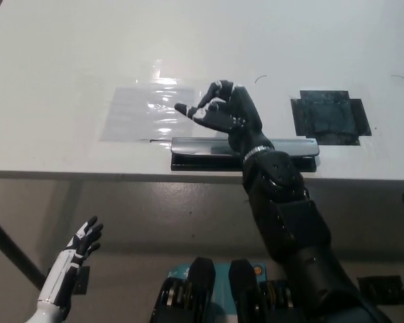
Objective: The paper pin puncher is placed at the center of the table and close to the robot and the robot uses its right fist to press on the paper pin puncher
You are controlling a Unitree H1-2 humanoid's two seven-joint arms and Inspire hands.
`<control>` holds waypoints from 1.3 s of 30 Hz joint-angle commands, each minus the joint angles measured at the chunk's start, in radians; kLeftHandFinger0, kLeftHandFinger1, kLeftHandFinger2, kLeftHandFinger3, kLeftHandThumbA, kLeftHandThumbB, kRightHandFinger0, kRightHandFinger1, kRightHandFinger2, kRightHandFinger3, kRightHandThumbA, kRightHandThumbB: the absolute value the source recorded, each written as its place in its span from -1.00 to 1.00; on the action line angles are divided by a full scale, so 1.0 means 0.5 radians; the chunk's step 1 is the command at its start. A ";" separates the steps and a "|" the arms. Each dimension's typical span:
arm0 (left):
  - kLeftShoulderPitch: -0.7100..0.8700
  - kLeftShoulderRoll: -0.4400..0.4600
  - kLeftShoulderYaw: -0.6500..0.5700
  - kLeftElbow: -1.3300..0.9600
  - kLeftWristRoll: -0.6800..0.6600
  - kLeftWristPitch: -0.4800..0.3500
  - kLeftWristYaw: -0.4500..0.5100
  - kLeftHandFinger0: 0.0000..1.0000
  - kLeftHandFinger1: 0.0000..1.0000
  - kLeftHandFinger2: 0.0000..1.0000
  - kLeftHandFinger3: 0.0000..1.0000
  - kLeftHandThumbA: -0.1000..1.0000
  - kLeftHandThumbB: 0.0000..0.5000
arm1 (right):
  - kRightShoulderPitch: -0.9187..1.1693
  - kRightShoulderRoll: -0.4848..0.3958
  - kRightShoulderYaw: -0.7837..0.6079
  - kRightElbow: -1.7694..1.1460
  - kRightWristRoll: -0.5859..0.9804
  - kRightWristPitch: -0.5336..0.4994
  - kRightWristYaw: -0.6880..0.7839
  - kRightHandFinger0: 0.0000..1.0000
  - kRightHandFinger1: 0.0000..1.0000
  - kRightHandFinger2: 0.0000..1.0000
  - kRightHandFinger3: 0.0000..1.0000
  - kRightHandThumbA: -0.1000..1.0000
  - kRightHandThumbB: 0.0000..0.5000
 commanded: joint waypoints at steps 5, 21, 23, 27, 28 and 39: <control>-0.019 0.033 0.006 -0.051 -0.016 -0.086 -0.037 1.00 1.00 1.00 1.00 1.00 -0.14 | 0.066 0.002 -0.022 0.451 -0.036 -0.400 0.028 -0.96 -0.93 -0.44 -0.55 1.00 -0.02; 0.002 0.031 -0.004 -0.037 -0.006 -0.112 -0.037 1.00 1.00 1.00 1.00 1.00 -0.21 | 0.326 0.021 -0.050 1.097 -0.072 -0.748 0.095 -1.00 -1.00 -0.77 -1.00 1.00 -0.01; 0.008 0.035 -0.003 -0.037 -0.005 -0.125 -0.038 1.00 1.00 1.00 1.00 1.00 -0.22 | 0.371 0.009 -0.036 1.156 -0.085 -0.780 0.110 -1.00 -1.00 -0.69 -0.91 1.00 0.08; -0.004 0.045 -0.003 -0.057 -0.020 -0.069 -0.054 1.00 1.00 1.00 1.00 1.00 -0.20 | 0.319 -0.013 -0.055 1.149 -0.064 -0.789 0.119 -1.00 -1.00 -0.55 -0.66 1.00 0.19; -0.003 0.044 -0.004 -0.066 -0.025 -0.051 -0.058 1.00 1.00 1.00 1.00 1.00 -0.19 | 0.296 -0.018 -0.066 1.130 -0.055 -0.787 0.116 -1.00 -1.00 -0.53 -0.66 1.00 0.10; 0.007 0.027 0.004 -0.034 -0.018 -0.110 -0.047 1.00 1.00 1.00 1.00 1.00 -0.26 | 0.201 -0.022 -0.136 -0.400 0.154 -0.402 0.219 -1.00 -0.98 -0.52 -0.74 1.00 0.01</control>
